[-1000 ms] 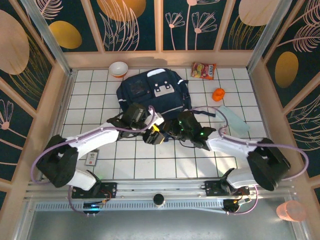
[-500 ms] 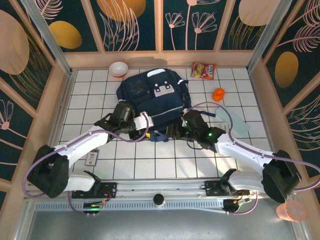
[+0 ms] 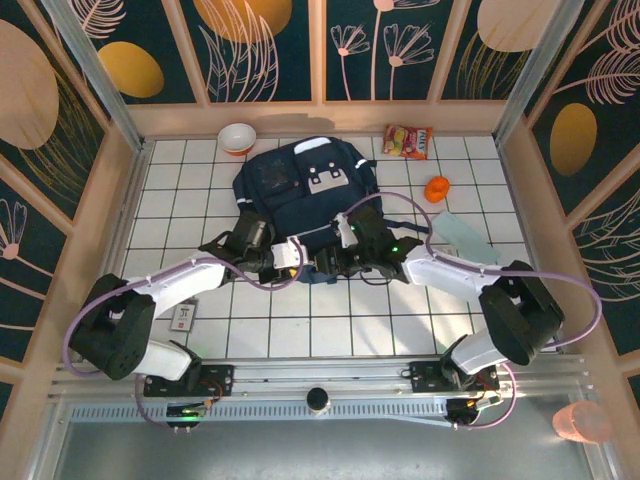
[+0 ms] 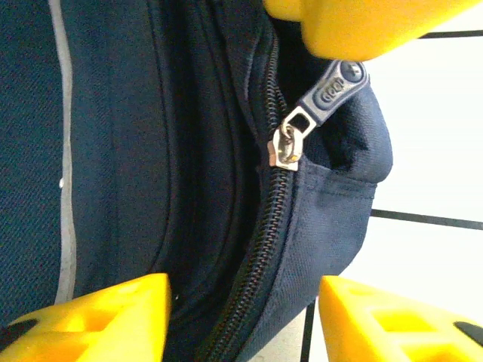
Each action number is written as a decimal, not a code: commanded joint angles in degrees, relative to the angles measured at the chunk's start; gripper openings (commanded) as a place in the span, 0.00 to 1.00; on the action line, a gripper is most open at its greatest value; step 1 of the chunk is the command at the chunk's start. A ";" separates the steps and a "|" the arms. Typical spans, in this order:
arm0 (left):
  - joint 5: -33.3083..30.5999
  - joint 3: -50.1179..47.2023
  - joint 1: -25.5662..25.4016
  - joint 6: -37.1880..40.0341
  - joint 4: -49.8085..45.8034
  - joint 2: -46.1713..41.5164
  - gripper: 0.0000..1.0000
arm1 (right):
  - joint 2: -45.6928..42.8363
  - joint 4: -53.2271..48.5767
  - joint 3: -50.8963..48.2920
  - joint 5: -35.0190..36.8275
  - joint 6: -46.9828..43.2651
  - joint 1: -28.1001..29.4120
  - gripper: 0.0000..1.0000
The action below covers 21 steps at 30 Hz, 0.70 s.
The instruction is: Pack the student bag
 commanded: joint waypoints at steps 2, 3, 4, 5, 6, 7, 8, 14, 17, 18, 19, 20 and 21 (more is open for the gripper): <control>3.11 0.45 -0.06 1.28 0.72 1.37 0.47 | 1.25 -1.23 2.56 -1.50 -4.34 -0.36 0.45; 3.44 0.42 -0.09 0.92 0.86 1.30 0.47 | 1.53 -1.23 2.66 -1.25 -4.59 -0.32 0.45; 3.62 0.41 -0.07 0.59 1.19 1.20 0.47 | 1.89 -1.15 2.72 -1.14 -4.83 -0.36 0.45; 3.71 0.39 -0.07 0.39 1.40 1.12 0.47 | 2.24 -1.11 2.67 -1.27 -4.94 -0.33 0.45; 3.72 0.35 -0.06 0.09 1.58 1.02 0.47 | 2.60 -0.96 2.81 -1.52 -5.01 -0.32 0.45; 3.84 0.37 -0.07 -0.18 1.76 0.92 0.46 | 3.02 -0.61 2.79 -1.94 -5.07 -0.37 0.45; 3.94 0.27 -0.08 -0.29 1.91 0.72 0.46 | 3.51 -0.33 2.84 -2.32 -5.12 -0.33 0.45; 4.24 -0.25 -0.02 -1.84 3.89 -0.11 0.40 | 5.52 -0.02 3.22 -3.42 -5.56 -0.27 0.43; 4.58 -0.39 -0.05 -2.07 4.31 0.22 0.38 | 6.11 0.29 3.27 -3.42 -5.58 -0.23 0.43; 4.69 -0.38 -0.08 -2.06 4.33 0.44 0.37 | 6.42 0.29 3.34 -3.43 -5.55 -0.21 0.42; 4.74 -0.31 -0.07 -2.19 4.50 0.66 0.36 | 6.78 0.15 3.53 -3.49 -5.54 -0.23 0.42; 4.68 -0.29 -0.07 -2.32 4.67 0.94 0.36 | 7.01 0.00 3.67 -3.59 -5.59 -0.14 0.41; 4.76 -0.12 -0.06 -2.41 4.53 1.17 0.36 | 7.32 -0.18 3.76 -3.83 -5.68 -0.04 0.41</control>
